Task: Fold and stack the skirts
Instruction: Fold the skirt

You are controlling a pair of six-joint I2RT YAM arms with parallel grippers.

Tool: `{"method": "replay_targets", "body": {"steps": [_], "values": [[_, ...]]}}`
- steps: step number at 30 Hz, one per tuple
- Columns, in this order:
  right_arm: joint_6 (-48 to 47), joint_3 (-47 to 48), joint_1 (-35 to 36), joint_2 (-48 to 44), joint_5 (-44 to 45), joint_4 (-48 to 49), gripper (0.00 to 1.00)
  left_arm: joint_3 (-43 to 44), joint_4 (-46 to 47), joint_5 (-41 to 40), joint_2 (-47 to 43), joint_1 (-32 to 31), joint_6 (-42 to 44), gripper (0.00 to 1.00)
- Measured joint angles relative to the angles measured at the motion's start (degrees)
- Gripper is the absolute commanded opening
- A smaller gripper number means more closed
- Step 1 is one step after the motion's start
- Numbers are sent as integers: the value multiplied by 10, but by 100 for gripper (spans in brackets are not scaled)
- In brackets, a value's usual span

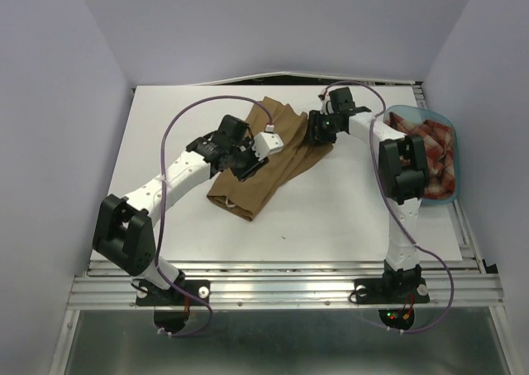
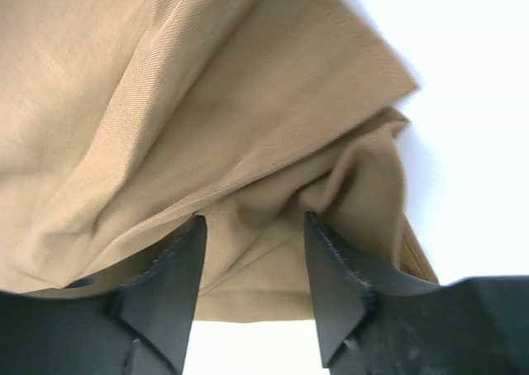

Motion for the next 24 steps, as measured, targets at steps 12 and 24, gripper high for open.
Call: {"method": "replay_targets", "body": {"steps": [12,24], "values": [[80,63,-16,19,-22,6,59,-40,17,27,15,-26,-60,71],[103,79,-16,70,-34,26,54,-145,75,-57,-2,-30,-57,99]]}}
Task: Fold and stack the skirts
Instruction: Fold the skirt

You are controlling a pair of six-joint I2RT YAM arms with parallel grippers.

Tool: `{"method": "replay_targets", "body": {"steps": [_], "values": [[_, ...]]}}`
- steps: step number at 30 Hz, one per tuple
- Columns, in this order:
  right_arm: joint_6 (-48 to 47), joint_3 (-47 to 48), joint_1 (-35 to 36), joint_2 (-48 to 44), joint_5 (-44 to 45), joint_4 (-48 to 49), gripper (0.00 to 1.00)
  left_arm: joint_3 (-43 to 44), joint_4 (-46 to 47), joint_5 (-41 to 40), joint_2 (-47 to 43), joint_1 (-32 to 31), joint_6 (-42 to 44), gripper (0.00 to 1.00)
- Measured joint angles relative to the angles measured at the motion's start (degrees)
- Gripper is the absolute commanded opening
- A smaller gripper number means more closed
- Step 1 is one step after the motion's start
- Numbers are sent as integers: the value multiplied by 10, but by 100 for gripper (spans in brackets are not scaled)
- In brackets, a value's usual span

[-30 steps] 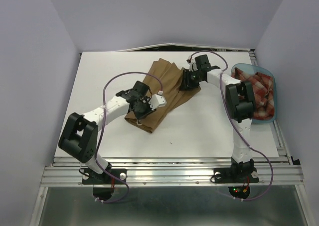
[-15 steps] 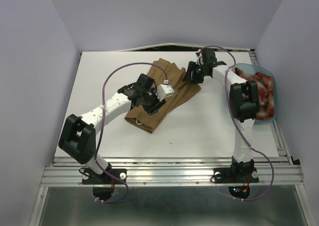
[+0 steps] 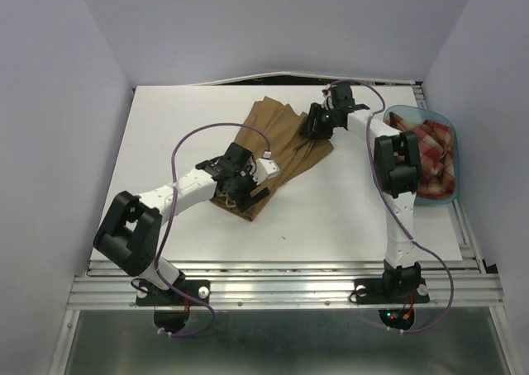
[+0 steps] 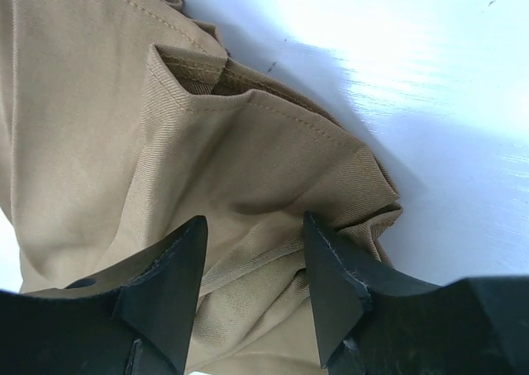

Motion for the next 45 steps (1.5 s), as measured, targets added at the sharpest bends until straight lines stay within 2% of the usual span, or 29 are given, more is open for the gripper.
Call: {"method": "replay_targets", "body": {"steps": [6,10,12,25,27,28,31,36,38,40,42,45], "values": [[5,0,0,0,0,2,53,-9,25,-41,0,-11,15,99],[6,-1,0,0,13,2,68,-23,41,-57,16,-21,17,99],[6,-5,0,-5,22,3,69,-30,44,-63,23,-23,17,99],[40,-43,0,-41,94,2,63,-37,51,-70,32,-25,16,99],[40,-46,0,-41,103,5,57,-37,51,-71,32,-25,17,99],[41,-46,0,-41,106,5,50,-37,51,-71,32,-25,17,99],[40,-45,0,-40,110,9,38,-37,52,-71,32,-25,16,99],[39,-35,0,-30,112,19,35,-37,52,-71,32,-25,16,99],[39,-34,0,-28,114,20,31,-37,52,-70,32,-25,16,99],[37,-34,0,-28,118,22,22,-39,55,-70,32,-25,15,99],[33,-33,0,-28,124,26,3,-41,57,-70,32,-25,14,99],[30,-30,0,-28,128,26,1,-41,60,-70,32,-25,14,99]]}}
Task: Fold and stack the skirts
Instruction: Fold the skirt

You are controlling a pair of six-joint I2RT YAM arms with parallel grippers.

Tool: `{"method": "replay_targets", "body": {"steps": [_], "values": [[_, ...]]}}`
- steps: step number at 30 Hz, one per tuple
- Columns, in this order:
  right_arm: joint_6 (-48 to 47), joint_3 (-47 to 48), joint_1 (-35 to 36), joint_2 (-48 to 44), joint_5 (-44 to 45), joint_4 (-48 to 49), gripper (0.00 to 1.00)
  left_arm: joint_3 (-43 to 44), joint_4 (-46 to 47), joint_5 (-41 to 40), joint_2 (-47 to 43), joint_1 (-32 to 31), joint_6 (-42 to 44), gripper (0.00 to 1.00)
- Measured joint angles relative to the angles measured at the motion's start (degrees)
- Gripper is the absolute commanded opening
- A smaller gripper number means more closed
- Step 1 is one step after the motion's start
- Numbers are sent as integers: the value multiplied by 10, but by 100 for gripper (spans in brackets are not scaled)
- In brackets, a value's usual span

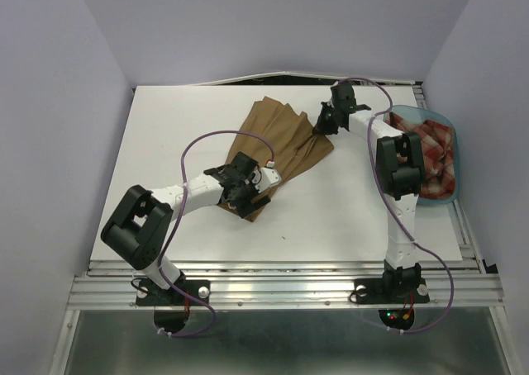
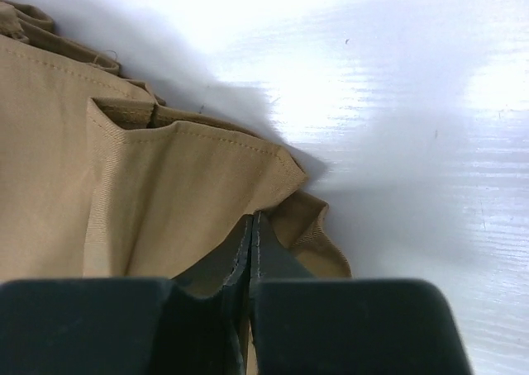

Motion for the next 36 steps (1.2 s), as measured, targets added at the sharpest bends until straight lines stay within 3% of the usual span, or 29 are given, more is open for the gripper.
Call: {"method": "replay_targets", "body": {"steps": [8,17,24,30,34,36], "values": [[-14,-9,0,-25,-23,8,1,-5,6,0,-2,0,0,99],[-31,-55,0,-179,-34,0,1,-12,16,0,-5,0,0,99],[-47,-149,-5,-260,5,-23,1,-16,23,-1,-8,0,-2,99],[-63,-234,-26,-256,56,-35,1,-19,26,-2,-9,-1,-4,99],[-70,-237,-34,-203,58,-34,1,-21,28,-2,-10,-1,-6,99],[-64,-228,-36,-165,37,-29,16,-25,33,-5,-13,-3,-7,99]]}}
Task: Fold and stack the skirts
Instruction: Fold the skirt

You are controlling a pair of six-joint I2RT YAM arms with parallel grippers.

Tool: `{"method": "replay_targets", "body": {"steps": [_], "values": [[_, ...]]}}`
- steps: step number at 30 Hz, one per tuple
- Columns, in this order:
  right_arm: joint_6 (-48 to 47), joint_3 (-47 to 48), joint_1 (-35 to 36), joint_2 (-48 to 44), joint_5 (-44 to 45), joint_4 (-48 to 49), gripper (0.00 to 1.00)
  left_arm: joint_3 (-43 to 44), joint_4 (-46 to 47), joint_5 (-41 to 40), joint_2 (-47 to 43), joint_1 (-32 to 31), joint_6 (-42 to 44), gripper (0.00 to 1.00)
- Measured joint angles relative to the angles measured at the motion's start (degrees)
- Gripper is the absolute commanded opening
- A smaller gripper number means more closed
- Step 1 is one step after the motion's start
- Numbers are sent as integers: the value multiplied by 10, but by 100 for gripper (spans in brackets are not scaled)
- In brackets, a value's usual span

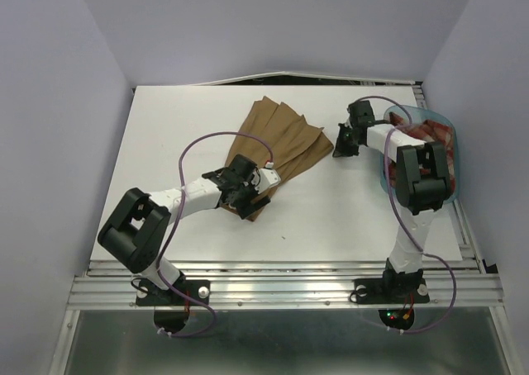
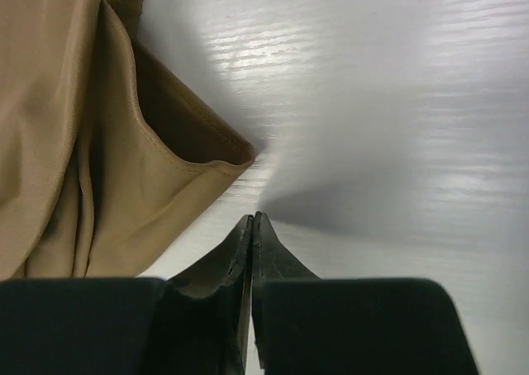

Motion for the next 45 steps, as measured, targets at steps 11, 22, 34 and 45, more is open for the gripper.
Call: {"method": "replay_targets", "body": {"steps": [11,22,34,45], "values": [[80,59,0,14,-76,85,43,-3,4,-4,-2,-1,-8,99],[157,106,0,99,-83,122,52,-2,3,-5,-2,-2,-8,99],[179,109,0,118,-94,124,25,-1,4,-6,0,-4,-9,99],[172,114,0,92,-97,117,1,-1,6,-6,0,-4,-9,99]]}}
